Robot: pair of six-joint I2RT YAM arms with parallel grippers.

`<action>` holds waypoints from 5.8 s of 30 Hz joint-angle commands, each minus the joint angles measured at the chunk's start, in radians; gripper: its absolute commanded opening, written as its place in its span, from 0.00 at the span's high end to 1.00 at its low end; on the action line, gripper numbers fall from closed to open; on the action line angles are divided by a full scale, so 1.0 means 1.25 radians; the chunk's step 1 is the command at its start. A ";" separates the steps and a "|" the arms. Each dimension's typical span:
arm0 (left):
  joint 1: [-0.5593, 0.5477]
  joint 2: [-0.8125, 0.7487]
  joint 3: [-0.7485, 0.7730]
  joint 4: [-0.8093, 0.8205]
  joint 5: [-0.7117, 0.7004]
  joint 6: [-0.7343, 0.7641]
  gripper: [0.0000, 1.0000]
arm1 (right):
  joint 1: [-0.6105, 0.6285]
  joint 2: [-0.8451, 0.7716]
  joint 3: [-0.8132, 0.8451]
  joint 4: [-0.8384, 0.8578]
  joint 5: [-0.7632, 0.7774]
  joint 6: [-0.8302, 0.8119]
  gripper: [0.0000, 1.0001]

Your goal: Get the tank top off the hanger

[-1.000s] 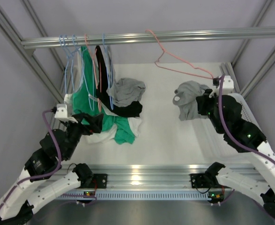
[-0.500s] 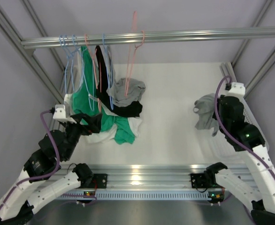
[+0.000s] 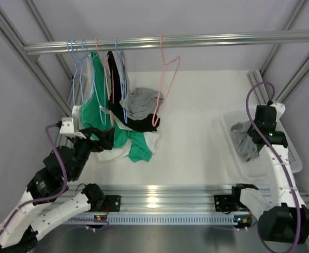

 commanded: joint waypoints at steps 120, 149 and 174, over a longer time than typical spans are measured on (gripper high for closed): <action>0.244 0.523 0.470 0.024 0.346 -0.026 1.00 | 0.103 -0.253 0.062 0.306 -0.942 0.026 0.05; 0.244 0.468 0.296 0.194 0.310 0.000 1.00 | 0.197 -0.258 0.004 0.355 -0.944 -0.007 0.04; 0.390 0.729 0.549 0.125 0.485 0.037 1.00 | 0.204 -0.250 0.002 0.355 -0.925 -0.023 0.04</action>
